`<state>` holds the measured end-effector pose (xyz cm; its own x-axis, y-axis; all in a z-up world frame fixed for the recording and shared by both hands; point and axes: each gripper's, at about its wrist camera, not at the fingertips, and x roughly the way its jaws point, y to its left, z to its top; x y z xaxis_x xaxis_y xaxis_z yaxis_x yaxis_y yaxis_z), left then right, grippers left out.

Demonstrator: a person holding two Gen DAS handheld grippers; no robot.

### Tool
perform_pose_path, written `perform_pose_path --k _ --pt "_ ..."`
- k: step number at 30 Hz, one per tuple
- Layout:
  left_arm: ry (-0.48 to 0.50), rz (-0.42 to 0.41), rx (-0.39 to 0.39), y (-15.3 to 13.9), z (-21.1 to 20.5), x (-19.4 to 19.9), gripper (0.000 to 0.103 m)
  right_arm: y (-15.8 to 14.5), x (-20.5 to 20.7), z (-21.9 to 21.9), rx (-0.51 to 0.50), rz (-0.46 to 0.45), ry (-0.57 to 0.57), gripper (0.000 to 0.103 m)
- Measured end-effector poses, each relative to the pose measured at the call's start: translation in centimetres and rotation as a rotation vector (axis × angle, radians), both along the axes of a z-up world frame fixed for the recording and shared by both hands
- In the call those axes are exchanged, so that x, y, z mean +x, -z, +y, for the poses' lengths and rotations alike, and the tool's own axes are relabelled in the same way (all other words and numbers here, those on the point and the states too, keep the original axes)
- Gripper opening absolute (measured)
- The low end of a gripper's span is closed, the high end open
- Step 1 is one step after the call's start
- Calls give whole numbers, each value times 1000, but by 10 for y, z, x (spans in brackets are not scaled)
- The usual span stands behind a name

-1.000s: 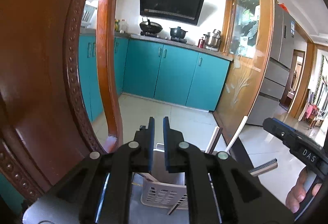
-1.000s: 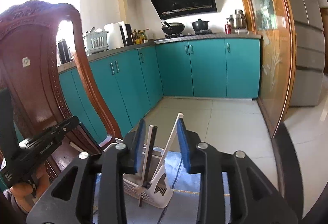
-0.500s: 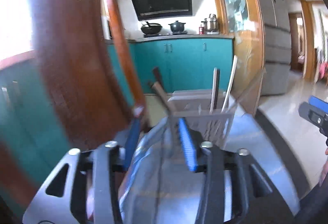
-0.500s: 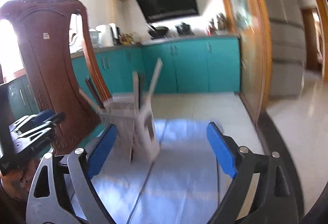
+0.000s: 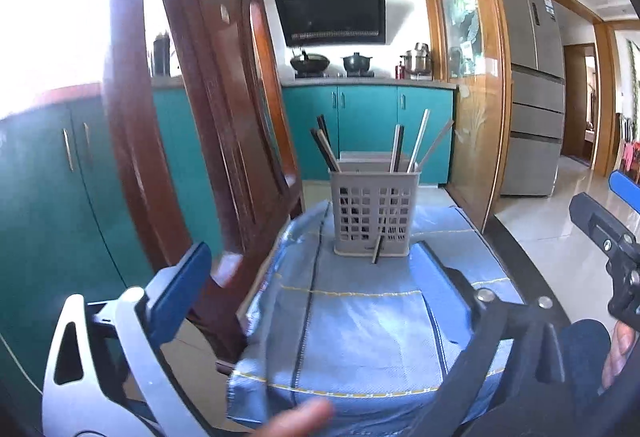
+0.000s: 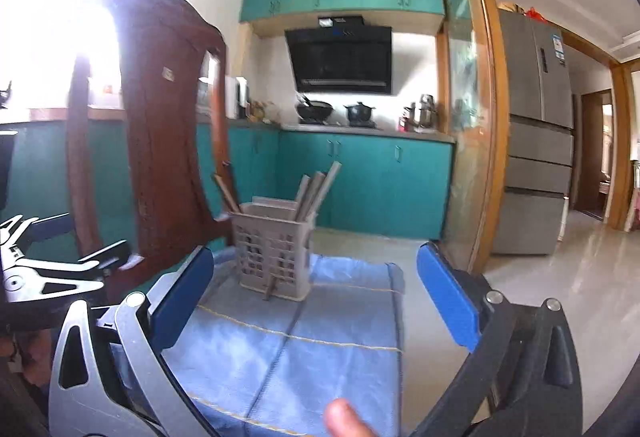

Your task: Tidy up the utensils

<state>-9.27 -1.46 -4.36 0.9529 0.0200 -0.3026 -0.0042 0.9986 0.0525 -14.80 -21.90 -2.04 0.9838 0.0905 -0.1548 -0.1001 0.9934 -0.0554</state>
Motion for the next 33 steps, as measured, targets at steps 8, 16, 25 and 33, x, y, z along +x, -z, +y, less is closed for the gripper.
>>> perform_pose_path --k 8,16,25,33 --pt "28 -77 -10 -27 -2 -30 99 -6 -27 4 0 -36 -19 100" --pt "51 -89 2 -32 -6 -38 99 -13 -36 4 0 -60 -6 100" --pt "61 -82 6 -28 -7 -35 99 -12 -38 5 -18 -57 -2 100" --pt "64 -81 11 -28 -8 -35 99 -12 -40 8 -33 -59 -9 100"
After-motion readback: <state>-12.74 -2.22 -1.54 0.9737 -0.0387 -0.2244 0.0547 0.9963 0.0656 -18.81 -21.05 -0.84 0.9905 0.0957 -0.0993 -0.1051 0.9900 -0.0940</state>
